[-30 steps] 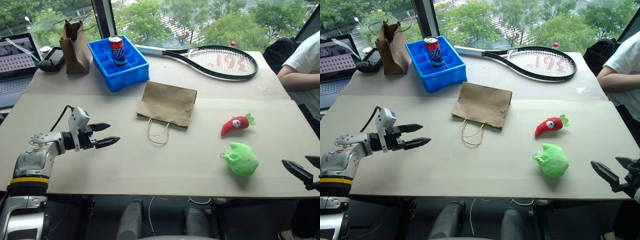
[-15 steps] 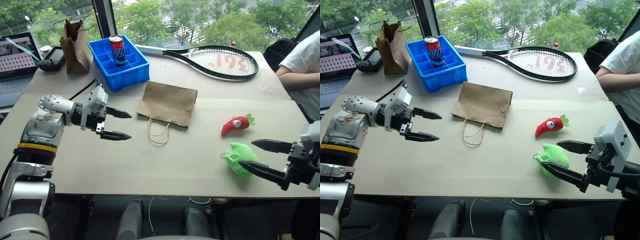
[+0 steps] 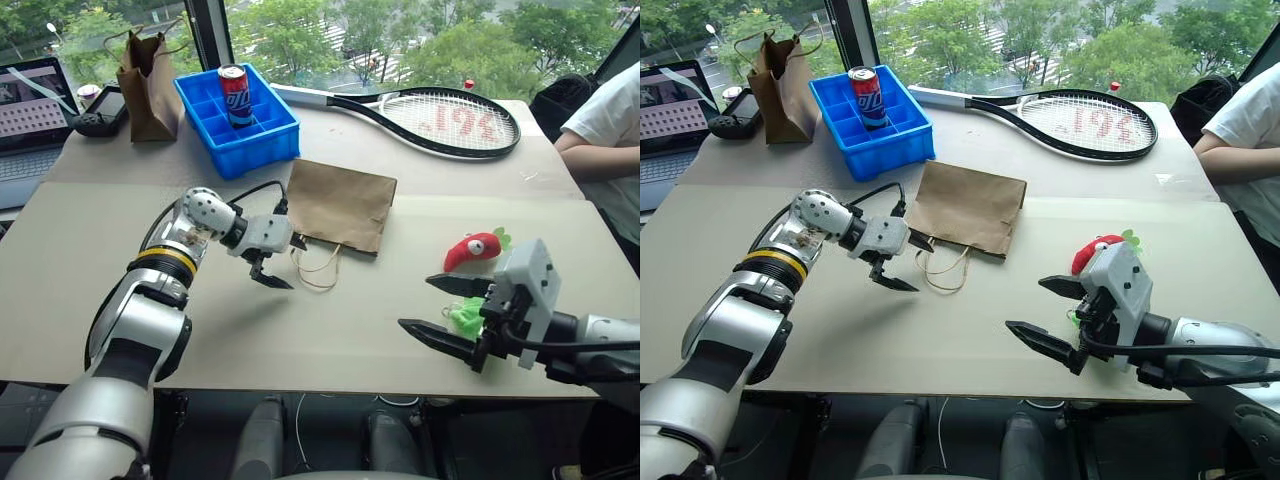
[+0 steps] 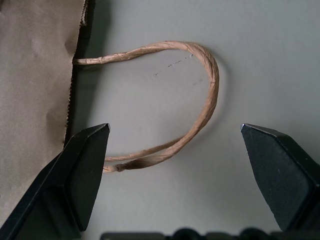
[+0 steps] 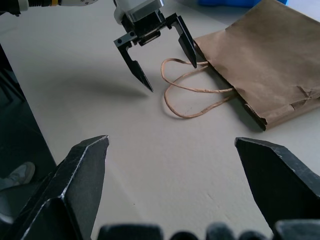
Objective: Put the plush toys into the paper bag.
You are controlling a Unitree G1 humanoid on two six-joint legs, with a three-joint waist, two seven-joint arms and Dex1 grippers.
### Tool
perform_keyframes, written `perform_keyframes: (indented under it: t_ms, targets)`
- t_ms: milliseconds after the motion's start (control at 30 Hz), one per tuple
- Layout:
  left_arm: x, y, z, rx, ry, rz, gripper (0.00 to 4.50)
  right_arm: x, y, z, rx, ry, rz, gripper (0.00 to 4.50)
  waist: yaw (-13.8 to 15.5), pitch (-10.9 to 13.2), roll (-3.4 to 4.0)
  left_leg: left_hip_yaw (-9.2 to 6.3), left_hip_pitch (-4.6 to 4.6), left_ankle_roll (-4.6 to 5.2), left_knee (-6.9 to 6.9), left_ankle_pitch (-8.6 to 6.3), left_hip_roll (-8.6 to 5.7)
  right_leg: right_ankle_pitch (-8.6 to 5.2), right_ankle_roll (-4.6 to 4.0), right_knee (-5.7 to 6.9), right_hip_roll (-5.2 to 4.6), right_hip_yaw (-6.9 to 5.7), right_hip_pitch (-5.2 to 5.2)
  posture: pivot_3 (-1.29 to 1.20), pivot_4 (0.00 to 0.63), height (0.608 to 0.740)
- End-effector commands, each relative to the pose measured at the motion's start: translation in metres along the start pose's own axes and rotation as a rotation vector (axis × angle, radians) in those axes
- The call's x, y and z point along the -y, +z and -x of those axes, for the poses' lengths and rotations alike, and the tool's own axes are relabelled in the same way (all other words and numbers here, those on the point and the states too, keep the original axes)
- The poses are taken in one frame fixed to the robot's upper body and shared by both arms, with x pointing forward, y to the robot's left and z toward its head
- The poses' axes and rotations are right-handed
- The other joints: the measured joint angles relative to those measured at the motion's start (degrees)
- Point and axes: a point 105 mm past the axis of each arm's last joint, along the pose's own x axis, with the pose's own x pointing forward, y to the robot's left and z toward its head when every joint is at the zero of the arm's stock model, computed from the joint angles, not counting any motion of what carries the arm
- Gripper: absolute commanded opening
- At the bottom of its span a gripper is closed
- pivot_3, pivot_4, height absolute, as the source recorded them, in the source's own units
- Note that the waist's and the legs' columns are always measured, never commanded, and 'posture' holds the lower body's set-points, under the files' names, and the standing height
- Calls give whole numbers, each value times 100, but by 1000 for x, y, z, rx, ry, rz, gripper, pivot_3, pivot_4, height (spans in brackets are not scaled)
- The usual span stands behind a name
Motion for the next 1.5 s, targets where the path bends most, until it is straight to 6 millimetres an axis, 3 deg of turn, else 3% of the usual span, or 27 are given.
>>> perform_keyframes:
  t_ms: [33,200,367,667,767,967,1067,1233,1367,1500]
  targets:
    - [-17,13,4,22,61,-30,3346,1,9,-4,50,-54,39,4500,0,0,0,-1,-2,0,3,0,0,0,1,0,0,0,0,0,150,740]
    - [-17,21,4,79,22,24,1877,12,-7,-8,-5,-141,17,4500,-7,0,0,-4,-2,0,4,0,0,2,0,4,0,0,-1,0,150,740]
    - [-16,29,10,176,-33,125,107,18,-13,-8,-39,-173,18,4500,-20,0,0,-5,-2,1,3,0,0,14,-20,6,0,0,-2,0,150,740]
    - [-41,97,20,468,-40,361,49,34,-23,-15,-45,-276,48,4500,-24,0,1,-17,-12,2,15,2,-5,14,-20,12,1,-2,-1,0,150,740]
    - [-35,117,20,524,-42,489,49,34,-22,-22,-11,-292,28,4500,-61,-2,7,-20,-9,2,15,2,-4,8,-12,19,2,-2,-1,0,150,740]
    - [-21,123,14,508,-15,658,0,25,-21,-46,63,-263,-52,2713,-172,0,9,-30,9,4,9,7,0,2,-13,49,12,1,0,0,150,740]
    - [-26,141,20,601,-37,774,0,23,-27,-66,62,-255,-73,1720,-163,0,11,-37,14,20,10,20,0,-10,-5,71,17,1,-5,0,150,740]
    - [-19,166,24,641,-115,794,0,42,-29,-107,96,-300,-98,69,-168,2,17,-49,23,24,12,25,-1,-6,-14,73,27,8,1,0,150,740]
    - [-18,170,28,643,-125,805,0,63,-23,-122,124,-342,-59,69,-170,2,18,-47,30,21,2,28,-2,-5,-16,74,32,21,1,0,150,740]
    - [-31,169,37,654,-64,815,0,68,-48,-133,13,-323,-8,69,-166,2,18,-46,31,18,-11,31,-1,2,-29,74,36,23,-2,0,150,740]
